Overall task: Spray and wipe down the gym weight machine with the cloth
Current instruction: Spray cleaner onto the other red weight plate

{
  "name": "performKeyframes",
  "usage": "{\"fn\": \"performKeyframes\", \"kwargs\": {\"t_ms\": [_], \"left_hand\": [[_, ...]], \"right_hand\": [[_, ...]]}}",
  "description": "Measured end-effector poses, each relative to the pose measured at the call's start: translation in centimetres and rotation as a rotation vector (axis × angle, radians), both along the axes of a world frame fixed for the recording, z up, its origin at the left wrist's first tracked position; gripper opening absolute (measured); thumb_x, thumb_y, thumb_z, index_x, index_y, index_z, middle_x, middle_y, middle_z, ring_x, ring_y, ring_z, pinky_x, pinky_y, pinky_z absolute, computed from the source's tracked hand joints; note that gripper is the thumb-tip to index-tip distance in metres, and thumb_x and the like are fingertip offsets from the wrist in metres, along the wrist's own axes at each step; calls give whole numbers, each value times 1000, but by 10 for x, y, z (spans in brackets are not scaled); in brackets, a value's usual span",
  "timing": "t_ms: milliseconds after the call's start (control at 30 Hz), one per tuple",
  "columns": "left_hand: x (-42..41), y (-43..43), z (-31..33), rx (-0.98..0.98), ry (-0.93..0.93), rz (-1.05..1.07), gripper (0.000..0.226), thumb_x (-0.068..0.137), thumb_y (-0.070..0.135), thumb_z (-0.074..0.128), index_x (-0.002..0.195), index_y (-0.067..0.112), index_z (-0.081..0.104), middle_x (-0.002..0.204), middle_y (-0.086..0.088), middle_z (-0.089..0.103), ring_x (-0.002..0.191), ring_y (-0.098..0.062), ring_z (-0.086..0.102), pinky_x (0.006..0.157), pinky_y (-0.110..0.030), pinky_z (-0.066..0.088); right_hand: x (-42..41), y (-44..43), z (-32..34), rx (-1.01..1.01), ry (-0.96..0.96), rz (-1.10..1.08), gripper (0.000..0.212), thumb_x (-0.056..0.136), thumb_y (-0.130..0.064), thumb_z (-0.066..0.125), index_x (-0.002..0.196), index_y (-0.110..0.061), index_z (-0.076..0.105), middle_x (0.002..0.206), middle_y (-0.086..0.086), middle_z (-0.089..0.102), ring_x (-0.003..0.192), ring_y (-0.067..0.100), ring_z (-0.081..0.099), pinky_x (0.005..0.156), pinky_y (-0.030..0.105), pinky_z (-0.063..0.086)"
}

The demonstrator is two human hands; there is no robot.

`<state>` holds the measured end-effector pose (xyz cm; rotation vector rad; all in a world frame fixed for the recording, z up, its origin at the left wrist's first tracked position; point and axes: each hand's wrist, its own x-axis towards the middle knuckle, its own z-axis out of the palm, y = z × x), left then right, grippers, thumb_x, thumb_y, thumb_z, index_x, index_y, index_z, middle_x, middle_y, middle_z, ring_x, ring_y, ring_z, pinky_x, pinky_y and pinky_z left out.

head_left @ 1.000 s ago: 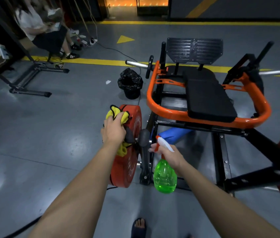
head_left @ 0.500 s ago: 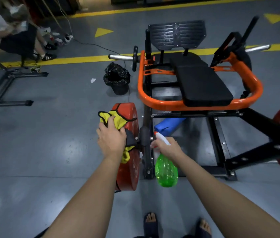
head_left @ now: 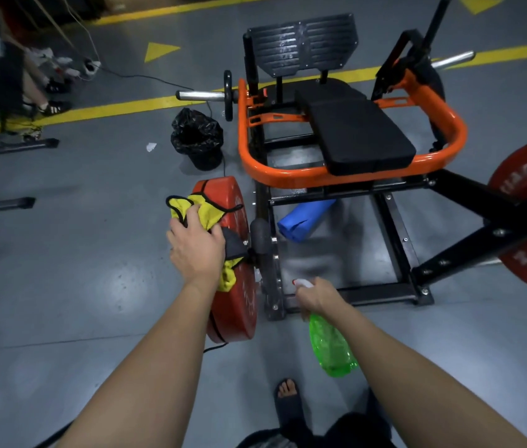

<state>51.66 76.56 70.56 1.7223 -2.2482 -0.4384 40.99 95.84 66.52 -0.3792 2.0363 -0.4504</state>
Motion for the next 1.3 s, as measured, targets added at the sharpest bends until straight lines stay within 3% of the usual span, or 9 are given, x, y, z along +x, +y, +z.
{"fn": "performKeyframes", "kwargs": {"t_ms": [67, 300, 467, 600, 833, 933, 1000, 1167, 1300], "left_hand": [[1, 0, -1, -1, 0, -8, 52, 95, 38, 61, 143, 29, 44, 130, -15, 47, 115, -37, 48, 80, -52, 51], [2, 2, 0, -12, 6, -10, 53, 95, 40, 62, 143, 28, 45, 129, -16, 48, 117, -37, 48, 80, -53, 49], [2, 1, -3, -22, 20, -25, 53, 93, 40, 64, 142, 27, 46, 130, -17, 48, 116, -39, 48, 81, -53, 49], [4, 1, -4, -29, 5, -19, 53, 92, 41, 64, 141, 28, 45, 127, -16, 48, 115, -38, 49, 82, -53, 50], [3, -1, -5, -57, 11, -52, 55, 91, 38, 68, 141, 27, 48, 128, -16, 51, 111, -37, 51, 81, -52, 51], [4, -1, -4, -65, 37, -73, 54, 89, 33, 69, 139, 26, 52, 130, -15, 53, 112, -37, 51, 83, -53, 50], [6, -1, -3, -67, 46, -89, 53, 88, 29, 69, 139, 25, 54, 133, -14, 53, 115, -38, 50, 86, -54, 50], [5, -3, 1, -62, -8, -134, 51, 87, 23, 72, 136, 25, 58, 135, -12, 56, 119, -37, 50, 89, -53, 47], [-4, -10, 14, -62, -131, -204, 42, 90, 25, 71, 130, 24, 58, 125, -10, 56, 119, -33, 47, 86, -49, 45]], "right_hand": [[-1, 7, -7, -18, -3, -56, 24, 99, -27, 55, 84, -11, 64, 89, 16, 68, 94, 28, 64, 82, 31, 48], [-18, -5, -3, -269, 64, -195, 25, 86, -32, 61, 80, -10, 70, 71, 9, 67, 68, 19, 59, 71, 34, 54], [-26, -36, 23, -335, 158, -209, 32, 74, -35, 48, 86, -14, 69, 87, 8, 73, 86, 32, 66, 76, 39, 54], [-25, -48, 32, -223, 199, -158, 24, 87, -24, 52, 101, -12, 68, 93, 9, 67, 86, 33, 61, 73, 32, 46], [-3, -16, 13, -388, 244, -111, 10, 90, -24, 55, 82, -20, 60, 76, 1, 67, 73, 21, 62, 72, 37, 52], [-1, -13, 20, -456, 233, -199, 19, 96, -16, 56, 107, -31, 58, 85, -9, 61, 74, 8, 55, 65, 23, 40], [-4, -13, 24, -447, 221, -255, 21, 98, -20, 56, 117, -22, 49, 91, -5, 60, 77, 12, 55, 64, 28, 39], [-18, -15, 26, -425, 292, -338, 22, 97, -27, 58, 100, -6, 53, 82, 4, 61, 74, 21, 58, 65, 36, 42], [-29, -21, 26, -511, 375, -324, 32, 96, -31, 66, 84, -1, 63, 75, 14, 65, 72, 25, 59, 62, 28, 41]]}}
